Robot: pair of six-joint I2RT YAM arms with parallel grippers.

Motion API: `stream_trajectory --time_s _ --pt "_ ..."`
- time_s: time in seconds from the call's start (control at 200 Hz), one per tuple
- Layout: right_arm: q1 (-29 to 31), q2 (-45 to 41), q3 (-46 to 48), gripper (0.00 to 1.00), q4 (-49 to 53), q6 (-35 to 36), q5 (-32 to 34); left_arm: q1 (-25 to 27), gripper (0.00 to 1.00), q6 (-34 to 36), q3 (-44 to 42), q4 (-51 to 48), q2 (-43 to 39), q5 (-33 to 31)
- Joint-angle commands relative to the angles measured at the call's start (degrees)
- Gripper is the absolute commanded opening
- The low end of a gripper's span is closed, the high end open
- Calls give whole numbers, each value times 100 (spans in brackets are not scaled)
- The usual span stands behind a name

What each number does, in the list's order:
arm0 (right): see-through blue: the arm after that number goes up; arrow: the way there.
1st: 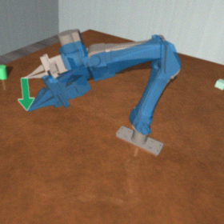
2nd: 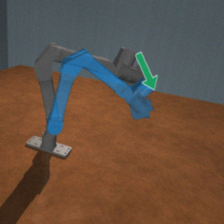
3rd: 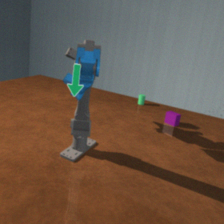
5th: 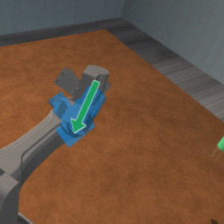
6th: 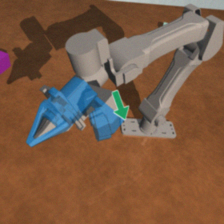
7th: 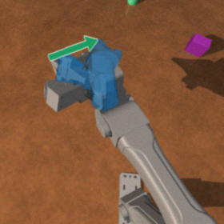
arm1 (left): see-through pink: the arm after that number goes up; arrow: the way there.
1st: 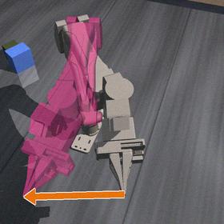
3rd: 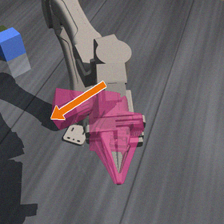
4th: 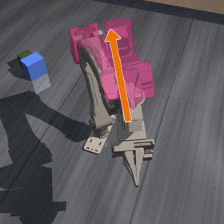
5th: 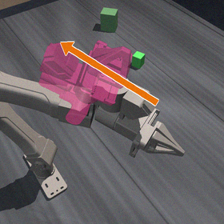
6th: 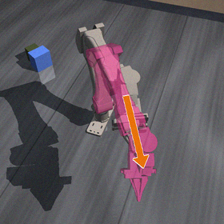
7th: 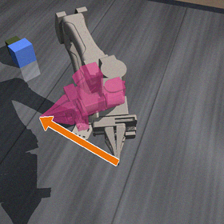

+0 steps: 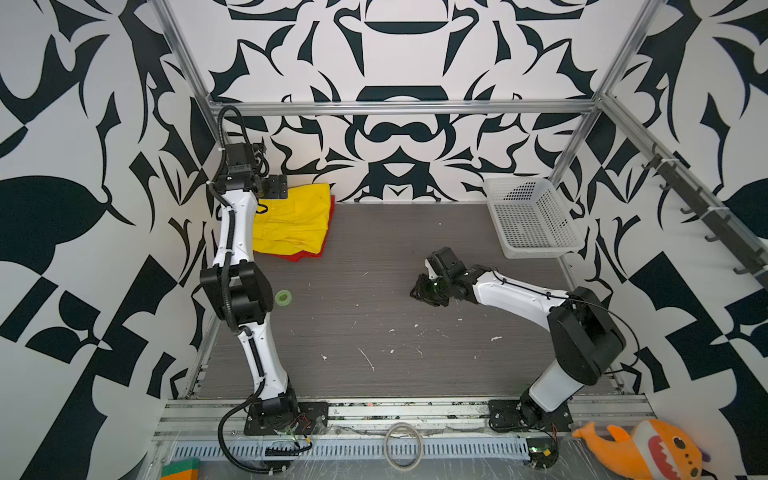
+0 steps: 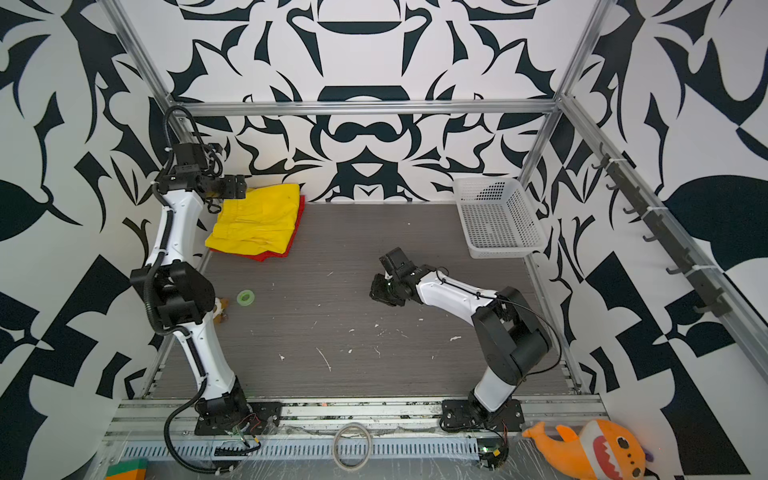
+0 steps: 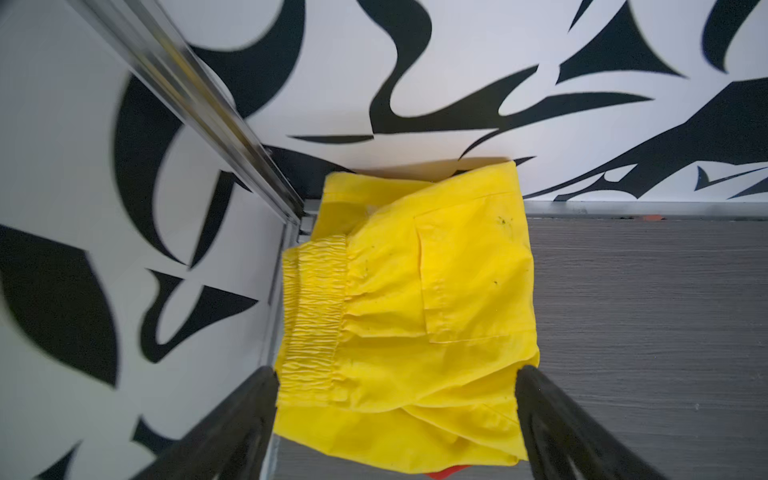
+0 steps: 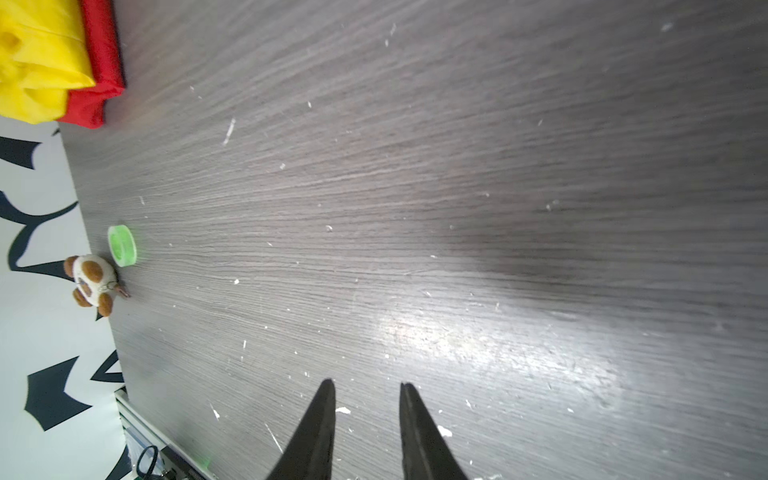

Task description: Fold and stack the shorts

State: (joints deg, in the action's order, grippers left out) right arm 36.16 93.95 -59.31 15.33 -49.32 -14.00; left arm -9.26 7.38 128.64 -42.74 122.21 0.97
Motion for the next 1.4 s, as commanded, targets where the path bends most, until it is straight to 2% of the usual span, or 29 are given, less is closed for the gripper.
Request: stream_trajectory --time_s 0.0,0.205,0.365,0.42,0.49,0.6,0.665,0.77,0.855,0.875,0.9,0.915,1.02,1.145,1.28,1.395 --pt "35 -273 -71 32 -33 141 199 -15 93 -501 72 -328 814 300" --pt "39 -524 46 32 -55 190 254 -24 92 -833 -106 -365 1522 272" --pt "19 -768 84 33 -89 299 286 -53 94 -1040 -79 -366 1637 113" --pt "-18 -798 -38 33 -12 425 276 -55 94 -1081 91 -441 1523 231" --pt "-72 -796 -290 34 168 612 314 -54 99 -1195 355 -611 1290 325" --pt "-247 -838 -640 37 373 934 362 -45 99 -1485 356 -625 543 526" --pt "-469 -898 -790 48 498 1156 397 -16 99 -1611 -38 -424 -134 563" --pt "-1003 -1078 -914 60 684 1673 579 56 99 -1692 -1245 229 -1482 532" --pt "-1542 -1288 -854 72 661 2263 816 139 99 -1837 -2773 954 -2761 280" --pt "-1674 -1346 -816 80 632 2390 895 151 99 -1897 -3200 1232 -3067 253" --pt "-1839 -1445 -753 97 551 2568 918 157 99 -1952 -3743 1618 -3471 229" --pt "-1938 -1499 -705 100 476 2681 917 175 99 -1974 -4115 1878 -3705 196" --pt "-2485 -2004 -1 100 -367 3447 993 270 99 -1994 -6287 3597 -5109 -184" --pt "-2866 -2556 1102 100 -1563 4333 1397 332 99 -1991 -8078 4600 -5939 -627" --pt "-3313 -2696 1916 100 -2160 4731 1532 367 100 -2047 -9610 5828 -6114 -893" --pt "-3633 -2497 2535 100 -2775 4820 1362 381 99 -2113 -10541 7168 -5797 -1034"
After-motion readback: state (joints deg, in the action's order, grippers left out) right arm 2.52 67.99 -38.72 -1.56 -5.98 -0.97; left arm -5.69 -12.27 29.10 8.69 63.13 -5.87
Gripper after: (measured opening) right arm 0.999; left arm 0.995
